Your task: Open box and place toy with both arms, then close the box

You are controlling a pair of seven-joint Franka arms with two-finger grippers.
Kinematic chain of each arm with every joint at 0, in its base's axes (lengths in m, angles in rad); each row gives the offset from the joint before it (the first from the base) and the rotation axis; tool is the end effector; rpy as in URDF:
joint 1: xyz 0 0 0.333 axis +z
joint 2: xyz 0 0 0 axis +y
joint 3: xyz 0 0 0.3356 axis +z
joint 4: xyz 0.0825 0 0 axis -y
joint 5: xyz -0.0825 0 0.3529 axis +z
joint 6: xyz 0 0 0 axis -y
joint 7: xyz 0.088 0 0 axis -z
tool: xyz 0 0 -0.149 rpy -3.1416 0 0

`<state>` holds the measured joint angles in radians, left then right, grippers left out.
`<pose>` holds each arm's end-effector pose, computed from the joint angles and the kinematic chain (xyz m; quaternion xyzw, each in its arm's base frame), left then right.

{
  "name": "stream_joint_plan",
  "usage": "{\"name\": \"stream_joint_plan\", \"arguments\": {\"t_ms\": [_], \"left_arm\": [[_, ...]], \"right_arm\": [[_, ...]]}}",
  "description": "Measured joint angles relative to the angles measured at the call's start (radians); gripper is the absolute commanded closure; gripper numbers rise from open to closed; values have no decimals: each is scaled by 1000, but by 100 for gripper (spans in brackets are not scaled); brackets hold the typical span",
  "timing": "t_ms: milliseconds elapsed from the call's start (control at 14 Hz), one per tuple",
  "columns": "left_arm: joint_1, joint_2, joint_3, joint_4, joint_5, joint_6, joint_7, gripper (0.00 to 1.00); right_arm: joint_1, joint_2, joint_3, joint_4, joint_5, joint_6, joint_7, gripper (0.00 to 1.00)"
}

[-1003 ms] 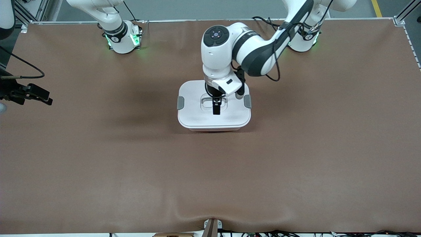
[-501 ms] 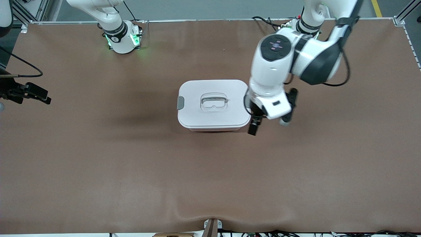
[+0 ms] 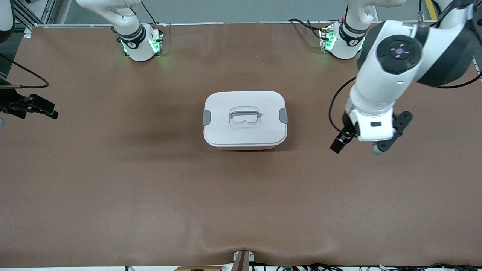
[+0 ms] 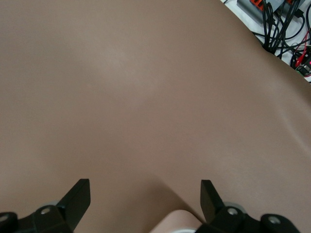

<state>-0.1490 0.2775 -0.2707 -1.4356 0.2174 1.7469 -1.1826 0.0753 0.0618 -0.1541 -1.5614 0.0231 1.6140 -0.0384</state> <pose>0.5892 -0.2096 0.5253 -0.9296 -0.3611 -0.0660 0.0336 0.5450 -0.0372 0.5774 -0.9998 0.0206 0.0038 0.0070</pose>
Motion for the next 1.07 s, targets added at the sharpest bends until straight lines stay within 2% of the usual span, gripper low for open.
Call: {"name": "stream_joint_plan", "arguments": {"t_ms": [143, 287, 501, 716, 860, 1074], "left_arm": [[38, -34, 6, 8, -15, -28, 172, 0], [47, -83, 47, 13, -35, -87, 351, 0], [45, -169, 178, 14, -114, -169, 688, 0], [41, -239, 308, 13, -144, -246, 985, 0], [12, -262, 371, 10, -146, -290, 1077, 0], [-18, -281, 395, -5, -146, -319, 1105, 0]], "right_arm": [[0, 0, 0, 0, 0, 0, 0, 0], [0, 0, -1, 0, 0, 0, 0, 0], [0, 0, -1, 0, 0, 0, 0, 0], [0, 0, -1, 0, 0, 0, 0, 0], [0, 0, -1, 1, 0, 0, 0, 0], [0, 0, -1, 1, 0, 0, 0, 0]]}}
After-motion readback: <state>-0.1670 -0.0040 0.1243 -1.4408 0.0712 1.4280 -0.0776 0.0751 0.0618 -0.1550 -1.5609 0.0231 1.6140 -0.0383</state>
